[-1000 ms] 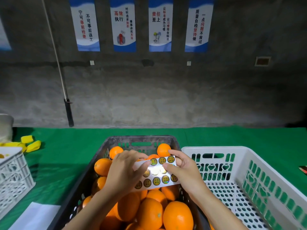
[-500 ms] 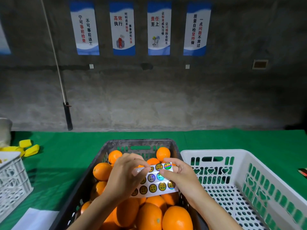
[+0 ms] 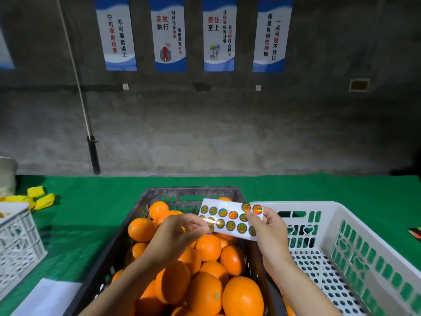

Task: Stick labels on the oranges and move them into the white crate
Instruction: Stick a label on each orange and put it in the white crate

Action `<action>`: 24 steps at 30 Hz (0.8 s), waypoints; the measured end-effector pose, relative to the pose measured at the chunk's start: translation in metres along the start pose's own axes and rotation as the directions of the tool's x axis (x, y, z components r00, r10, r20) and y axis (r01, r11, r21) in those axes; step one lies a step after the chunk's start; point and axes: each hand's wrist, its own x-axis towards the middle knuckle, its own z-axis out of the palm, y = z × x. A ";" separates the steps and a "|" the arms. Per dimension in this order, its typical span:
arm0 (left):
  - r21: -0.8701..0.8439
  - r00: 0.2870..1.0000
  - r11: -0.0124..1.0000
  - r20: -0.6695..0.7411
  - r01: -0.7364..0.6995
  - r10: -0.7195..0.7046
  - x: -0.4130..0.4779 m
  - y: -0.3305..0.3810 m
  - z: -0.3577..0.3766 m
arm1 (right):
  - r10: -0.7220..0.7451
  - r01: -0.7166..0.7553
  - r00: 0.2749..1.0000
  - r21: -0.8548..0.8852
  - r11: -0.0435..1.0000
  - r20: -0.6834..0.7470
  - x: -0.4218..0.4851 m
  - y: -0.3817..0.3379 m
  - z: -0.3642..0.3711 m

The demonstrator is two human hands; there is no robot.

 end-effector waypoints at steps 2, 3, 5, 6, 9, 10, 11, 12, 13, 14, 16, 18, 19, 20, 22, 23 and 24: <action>0.074 0.999 0.996 0.032 0.039 -0.042 0.002 -0.003 0.000 | -0.008 0.008 0.998 -0.004 1.000 -0.058 0.003 0.001 -0.002; 0.119 0.997 0.991 0.018 0.067 -0.070 0.003 -0.007 -0.001 | -0.011 0.010 0.997 -0.013 1.000 -0.075 0.003 0.001 -0.002; 0.167 0.991 0.977 -0.049 0.132 -0.125 0.003 -0.016 -0.004 | -0.013 0.011 0.996 -0.027 1.000 -0.092 0.004 0.003 -0.003; 0.174 0.984 0.971 -0.085 0.166 -0.154 0.002 -0.021 -0.006 | -0.012 0.009 0.995 -0.032 0.999 -0.098 0.005 0.003 -0.004; 0.153 0.945 0.942 -0.188 0.298 -0.268 0.002 -0.029 -0.011 | -0.012 0.010 0.994 -0.025 1.000 -0.106 0.005 0.002 -0.004; 0.154 0.933 0.931 -0.202 0.330 -0.297 0.003 -0.030 -0.011 | -0.013 0.011 0.994 -0.024 1.000 -0.107 0.005 0.002 -0.004; 0.161 0.925 0.922 -0.212 0.351 -0.315 0.004 -0.030 -0.011 | -0.014 0.011 0.994 -0.025 1.000 -0.107 0.005 0.002 -0.004; 0.168 0.919 0.916 -0.223 0.364 -0.324 0.004 -0.030 -0.012 | -0.014 0.011 0.994 -0.024 1.000 -0.105 0.005 0.002 -0.004; 0.185 0.917 0.911 -0.234 0.369 -0.324 0.004 -0.031 -0.012 | -0.014 0.012 0.995 -0.020 1.000 -0.103 0.005 0.002 -0.004; 0.218 0.917 0.904 -0.242 0.369 -0.316 0.004 -0.031 -0.014 | -0.014 0.012 0.995 -0.019 1.000 -0.100 0.004 0.002 -0.003; 0.299 0.919 0.878 -0.244 0.375 -0.310 0.005 -0.035 -0.019 | -0.014 0.011 0.995 -0.027 1.000 -0.099 0.004 0.002 -0.003; 0.322 0.921 0.872 -0.254 0.369 -0.295 0.005 -0.037 -0.021 | -0.021 0.017 0.994 -0.042 0.999 -0.103 0.004 0.003 -0.003; 0.321 0.923 0.877 -0.263 0.359 -0.282 0.004 -0.038 -0.019 | -0.025 0.020 0.994 -0.052 0.998 -0.104 0.005 0.003 -0.003; 0.320 0.925 0.881 -0.270 0.348 -0.268 0.003 -0.039 -0.017 | -0.028 0.022 0.994 -0.060 0.998 -0.104 0.005 0.003 -0.004; 0.307 0.928 0.892 -0.278 0.331 -0.248 0.002 -0.040 -0.013 | -0.032 0.026 0.994 -0.065 0.998 -0.101 0.005 0.004 -0.005; 0.293 0.928 0.899 -0.278 0.326 -0.246 0.002 -0.041 -0.013 | -0.032 0.026 0.995 -0.065 0.998 -0.097 0.005 0.004 -0.005; 0.269 0.928 0.908 -0.279 0.321 -0.246 0.003 -0.042 -0.015 | -0.030 0.024 0.995 -0.063 0.998 -0.093 0.005 0.004 -0.005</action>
